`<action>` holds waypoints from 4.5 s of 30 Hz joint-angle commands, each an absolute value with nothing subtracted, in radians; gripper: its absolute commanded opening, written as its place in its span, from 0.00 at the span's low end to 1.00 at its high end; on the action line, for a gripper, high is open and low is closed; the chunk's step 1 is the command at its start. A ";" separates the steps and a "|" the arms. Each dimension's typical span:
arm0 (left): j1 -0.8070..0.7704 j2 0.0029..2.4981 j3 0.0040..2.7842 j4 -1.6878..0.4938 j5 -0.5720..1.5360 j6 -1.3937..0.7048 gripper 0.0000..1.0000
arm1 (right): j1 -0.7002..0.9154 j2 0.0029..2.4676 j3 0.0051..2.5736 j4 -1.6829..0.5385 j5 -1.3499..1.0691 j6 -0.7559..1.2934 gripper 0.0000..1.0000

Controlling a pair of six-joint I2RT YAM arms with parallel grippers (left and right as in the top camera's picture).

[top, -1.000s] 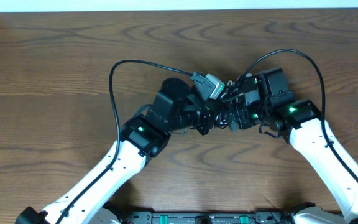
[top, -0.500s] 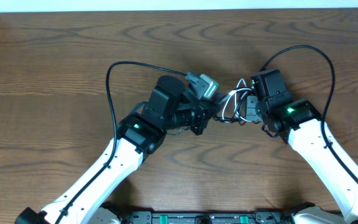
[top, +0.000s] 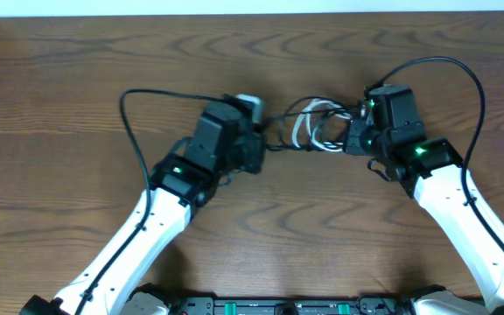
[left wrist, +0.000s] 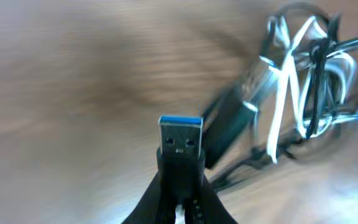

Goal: Untangle cables

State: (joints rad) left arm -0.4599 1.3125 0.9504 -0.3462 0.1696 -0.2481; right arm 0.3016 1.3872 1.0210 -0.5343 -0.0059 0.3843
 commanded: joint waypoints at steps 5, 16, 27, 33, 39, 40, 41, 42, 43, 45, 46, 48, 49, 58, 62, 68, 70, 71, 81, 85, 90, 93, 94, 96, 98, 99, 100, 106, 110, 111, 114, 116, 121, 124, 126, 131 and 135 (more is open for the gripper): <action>-0.309 1.292 0.965 -0.543 -0.116 -0.475 0.08 | 0.247 1.387 1.025 -0.517 0.219 0.416 0.01; -0.295 1.292 0.965 -0.366 0.671 -0.261 0.46 | 0.249 1.388 1.025 -0.520 0.139 0.422 0.54; -0.299 1.292 0.965 -0.319 0.682 -0.135 0.51 | 0.264 1.388 1.024 -0.591 -0.240 0.120 0.99; -0.299 1.292 0.965 -0.490 0.412 -0.155 0.34 | 0.289 1.396 1.014 -0.657 -0.228 0.118 0.99; -0.299 1.292 0.965 -0.465 0.342 -0.203 0.31 | 0.410 1.487 1.001 -0.572 -0.244 0.021 0.99; -0.299 1.292 0.965 -0.462 0.343 -0.214 0.31 | 0.426 1.507 1.001 -0.554 -0.240 0.015 0.99; -0.299 1.292 0.965 -0.463 0.343 -0.225 0.31 | 0.444 1.533 1.001 -0.532 -0.233 0.009 0.99; -0.299 1.292 0.965 -0.466 0.345 -0.231 0.31 | 0.458 1.561 1.001 -0.512 -0.223 0.008 0.99; -0.299 1.292 0.965 -0.471 0.355 -0.232 0.31 | 0.472 1.598 1.001 -0.491 -0.208 0.008 0.99; -0.299 1.292 0.965 -0.481 0.358 -0.239 0.31 | 0.481 1.644 1.001 -0.468 -0.200 0.009 0.99; -0.299 1.292 0.965 -0.487 0.358 -0.238 0.30 | 0.482 1.668 1.001 -0.457 -0.201 0.010 0.98; -0.299 1.292 0.965 -0.502 0.358 -0.238 0.30 | 0.482 1.708 1.001 -0.443 -0.201 0.020 0.97; -0.299 1.292 0.965 -0.505 0.357 -0.237 0.31 | 0.482 1.720 1.001 -0.438 -0.201 0.022 0.94; -0.299 1.292 0.965 -0.508 0.358 -0.238 0.31 | 0.487 1.753 1.001 -0.405 -0.202 0.080 0.64; -0.299 1.292 0.965 -0.509 0.358 -0.238 0.36 | 0.486 1.753 1.000 -0.379 -0.202 0.131 0.62; -0.299 1.292 0.965 -0.517 0.358 -0.238 0.38 | 0.486 1.753 1.000 -0.366 -0.202 0.134 0.61; -0.299 1.292 0.965 -0.516 0.357 -0.238 0.39 | 0.487 1.753 1.000 -0.366 -0.202 0.134 0.59; -0.299 1.292 0.965 -0.516 0.358 -0.238 0.39 | 0.487 1.753 1.000 -0.365 -0.202 0.134 0.59; -0.299 1.292 0.965 -0.517 0.357 -0.238 0.38 | 0.529 1.753 1.000 -0.358 -0.201 0.134 0.57; -0.299 1.292 0.965 -0.520 0.357 -0.237 0.38 | 0.546 1.762 1.000 -0.344 -0.200 0.134 0.58; -0.299 1.292 0.965 -0.523 0.357 -0.237 0.38 | 0.551 1.818 1.000 -0.336 -0.201 0.134 0.57; -0.299 1.292 0.965 -0.524 0.357 -0.237 0.38 | 0.551 1.854 1.000 -0.336 -0.201 0.134 0.55; -0.299 1.292 0.965 -0.524 0.357 -0.237 0.37 | 0.551 1.862 1.000 -0.336 -0.201 0.135 0.53; -0.299 1.292 0.965 -0.524 0.357 -0.237 0.33 | 0.551 1.866 1.000 -0.337 -0.201 0.145 0.48; -0.299 1.292 0.965 -0.524 0.357 -0.237 0.31 | 0.551 1.862 1.001 -0.335 -0.201 0.154 0.35; -0.299 1.292 0.965 -0.524 0.357 -0.237 0.30 | 0.551 1.860 1.002 -0.335 -0.201 0.163 0.27; -0.299 1.292 0.965 -0.524 0.357 -0.237 0.29 | 0.550 1.853 1.008 -0.342 -0.202 0.175 0.21; -0.299 1.292 0.964 -0.524 0.357 -0.237 0.28 | 0.529 1.768 1.122 -0.484 -0.231 0.189 0.10; -0.299 1.292 0.964 -0.528 0.357 -0.237 0.27 | 0.527 1.702 1.241 -0.616 -0.230 0.167 0.08; -0.299 1.292 0.964 -0.529 0.357 -0.237 0.27 | 0.527 1.690 1.269 -0.642 -0.229 0.158 0.07; -0.299 1.292 0.964 -0.531 0.357 -0.237 0.27 | 0.527 1.650 1.365 -0.722 -0.203 0.155 0.04; -0.299 1.292 0.964 -0.531 0.357 -0.237 0.27 | 0.527 1.628 1.415 -0.754 -0.167 0.156 0.02; -0.299 1.292 0.964 -0.535 0.358 -0.237 0.27 | 0.528 1.602 1.448 -0.790 0.051 0.213 0.01; -0.299 1.292 0.964 -0.539 0.358 -0.237 0.27 | 0.528 1.607 1.438 -0.837 0.096 0.221 0.09; -0.299 1.292 0.964 -0.538 0.358 -0.237 0.23 | 0.530 1.611 1.415 -0.859 0.094 0.229 0.31; -0.299 1.292 0.964 -0.537 0.356 -0.233 0.21 | 0.550 1.642 1.277 -0.833 0.028 0.231 0.66; -0.299 1.292 0.964 -0.538 0.353 -0.222 0.22 | 0.574 1.677 1.229 -0.736 -0.044 0.232 0.67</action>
